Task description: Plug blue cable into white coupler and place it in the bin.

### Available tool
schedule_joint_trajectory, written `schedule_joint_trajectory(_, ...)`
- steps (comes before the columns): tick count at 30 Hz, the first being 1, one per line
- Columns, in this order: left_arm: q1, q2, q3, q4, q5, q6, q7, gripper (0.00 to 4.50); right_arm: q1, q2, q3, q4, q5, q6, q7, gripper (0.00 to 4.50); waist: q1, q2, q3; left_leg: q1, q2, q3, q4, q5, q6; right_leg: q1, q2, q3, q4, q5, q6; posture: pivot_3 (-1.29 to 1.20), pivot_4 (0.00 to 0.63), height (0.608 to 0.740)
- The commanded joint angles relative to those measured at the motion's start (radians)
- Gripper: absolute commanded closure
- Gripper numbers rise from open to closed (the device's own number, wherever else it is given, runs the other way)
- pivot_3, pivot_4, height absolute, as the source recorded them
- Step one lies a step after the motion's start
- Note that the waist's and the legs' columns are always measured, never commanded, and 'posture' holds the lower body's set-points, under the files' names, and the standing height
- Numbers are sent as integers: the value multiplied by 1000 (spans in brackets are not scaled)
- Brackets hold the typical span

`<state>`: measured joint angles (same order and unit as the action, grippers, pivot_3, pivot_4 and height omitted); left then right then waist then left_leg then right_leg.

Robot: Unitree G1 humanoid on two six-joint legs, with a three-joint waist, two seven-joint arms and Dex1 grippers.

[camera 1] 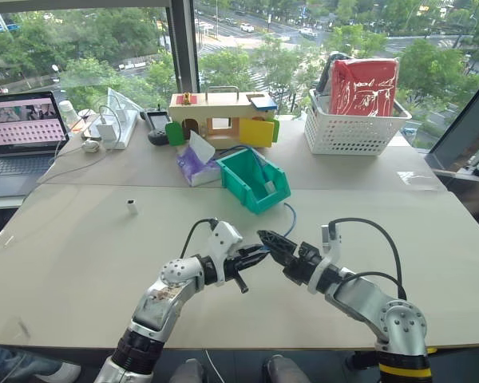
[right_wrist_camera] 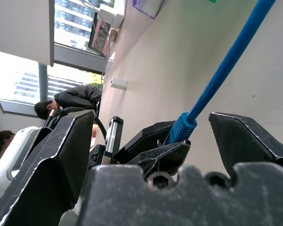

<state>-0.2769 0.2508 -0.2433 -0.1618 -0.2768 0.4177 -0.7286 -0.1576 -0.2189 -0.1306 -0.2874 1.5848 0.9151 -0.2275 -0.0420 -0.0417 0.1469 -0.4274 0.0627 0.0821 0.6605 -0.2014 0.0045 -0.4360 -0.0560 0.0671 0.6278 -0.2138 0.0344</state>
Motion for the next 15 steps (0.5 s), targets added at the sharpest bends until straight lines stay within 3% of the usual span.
schedule_joint_trajectory(1, -19, -3, -5, -31, -15, -5, -10, 4397, 10, -6, -4, -45, 29, -22, -5, 648, 0, 0, 0, 0, 0, 0, 0, 0, 0, 0, 0, 0, 0, 0, 0, 0, 150, 737)
schedule_joint_trajectory(12, -15, -9, -7, -30, -14, -7, -9, 4397, 32, -35, 1, -74, 67, -36, -41, 4446, 0, 0, 0, 0, 0, 0, 0, 0, 0, 0, 0, 0, 0, 0, 0, 0, 150, 737)
schedule_joint_trajectory(15, -12, -11, -7, -31, -13, -8, -8, 4397, 36, -39, 2, -80, 63, -42, -42, 4482, 0, 0, 0, 0, 0, 0, 0, 0, 0, 0, 0, 0, 0, 0, 0, 0, 150, 737)
